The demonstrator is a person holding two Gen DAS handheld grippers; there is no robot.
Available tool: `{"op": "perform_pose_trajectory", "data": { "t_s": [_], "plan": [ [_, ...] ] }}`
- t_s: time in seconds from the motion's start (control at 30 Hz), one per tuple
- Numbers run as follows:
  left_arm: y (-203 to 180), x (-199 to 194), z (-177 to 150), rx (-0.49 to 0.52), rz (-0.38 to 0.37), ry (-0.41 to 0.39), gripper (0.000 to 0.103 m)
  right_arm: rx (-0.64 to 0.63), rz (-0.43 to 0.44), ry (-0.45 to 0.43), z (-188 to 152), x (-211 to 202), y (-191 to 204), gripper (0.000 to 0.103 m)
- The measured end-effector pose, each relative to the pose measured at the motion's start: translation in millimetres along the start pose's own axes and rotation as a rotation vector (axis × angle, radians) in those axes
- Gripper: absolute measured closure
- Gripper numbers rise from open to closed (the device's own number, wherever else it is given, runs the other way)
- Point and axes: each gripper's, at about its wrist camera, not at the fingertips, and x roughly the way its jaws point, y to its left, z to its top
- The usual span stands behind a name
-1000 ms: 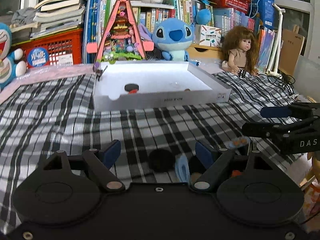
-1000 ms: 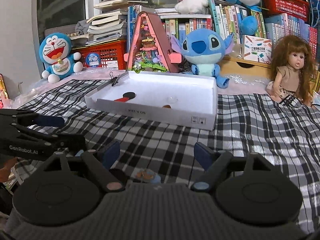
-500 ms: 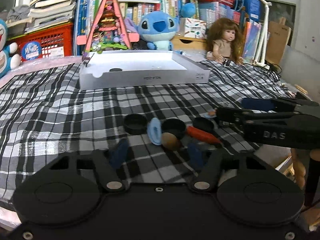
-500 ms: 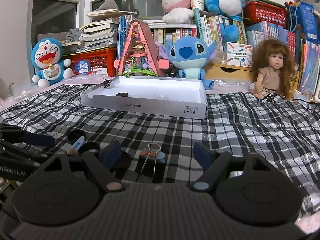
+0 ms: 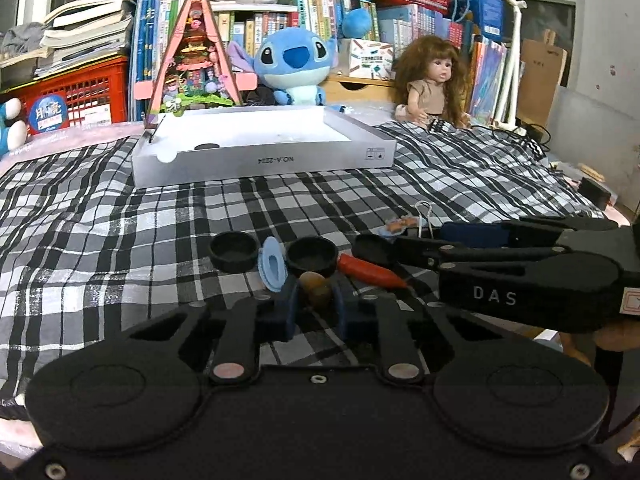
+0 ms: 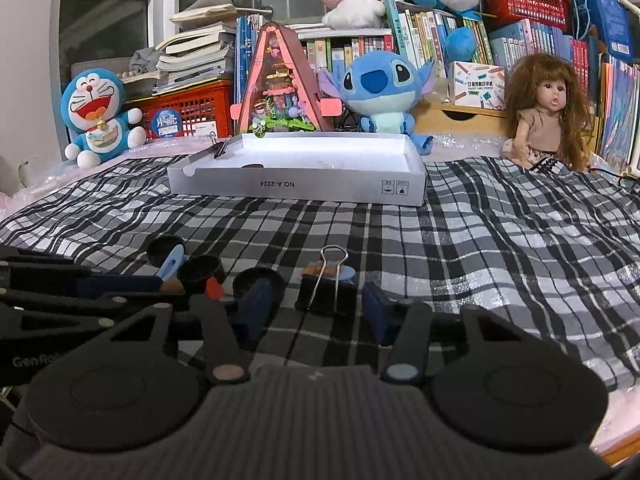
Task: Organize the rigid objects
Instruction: 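Grasp the brown ball with the left tool while the right tool grasps the black binder clip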
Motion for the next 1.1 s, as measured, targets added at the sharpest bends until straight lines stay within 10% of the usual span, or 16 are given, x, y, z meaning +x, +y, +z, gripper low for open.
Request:
{"op": "perform_pose_trajectory", "data": {
  "t_s": [1.1],
  "plan": [
    [7.5, -0.7, 20.1, -0.037, 0.047, -0.058, 0.088, 0.042, -0.041, 0.039, 10.4, -8.0, -27.4, 0.065]
  ]
}}
